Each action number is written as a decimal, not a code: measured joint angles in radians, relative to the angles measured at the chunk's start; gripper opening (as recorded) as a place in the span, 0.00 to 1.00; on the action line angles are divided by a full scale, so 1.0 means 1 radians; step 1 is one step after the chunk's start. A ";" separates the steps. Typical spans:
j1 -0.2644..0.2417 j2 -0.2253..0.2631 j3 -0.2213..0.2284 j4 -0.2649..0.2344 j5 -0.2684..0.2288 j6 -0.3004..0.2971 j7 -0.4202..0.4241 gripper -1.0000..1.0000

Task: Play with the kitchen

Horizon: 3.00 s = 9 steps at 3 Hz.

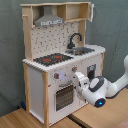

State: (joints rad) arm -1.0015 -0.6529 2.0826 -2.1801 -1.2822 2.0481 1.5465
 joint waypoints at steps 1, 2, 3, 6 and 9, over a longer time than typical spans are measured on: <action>0.053 0.031 -0.008 -0.015 0.000 -0.077 -0.054 1.00; 0.081 0.047 -0.017 -0.015 -0.022 -0.114 -0.148 1.00; 0.102 0.058 -0.026 0.005 -0.043 -0.127 -0.276 1.00; 0.129 0.067 -0.039 0.077 -0.080 -0.127 -0.655 1.00; 0.122 0.067 -0.052 0.111 -0.163 -0.076 -0.981 1.00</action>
State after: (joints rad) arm -0.8797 -0.5862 2.0311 -2.0693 -1.4453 1.9719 0.5659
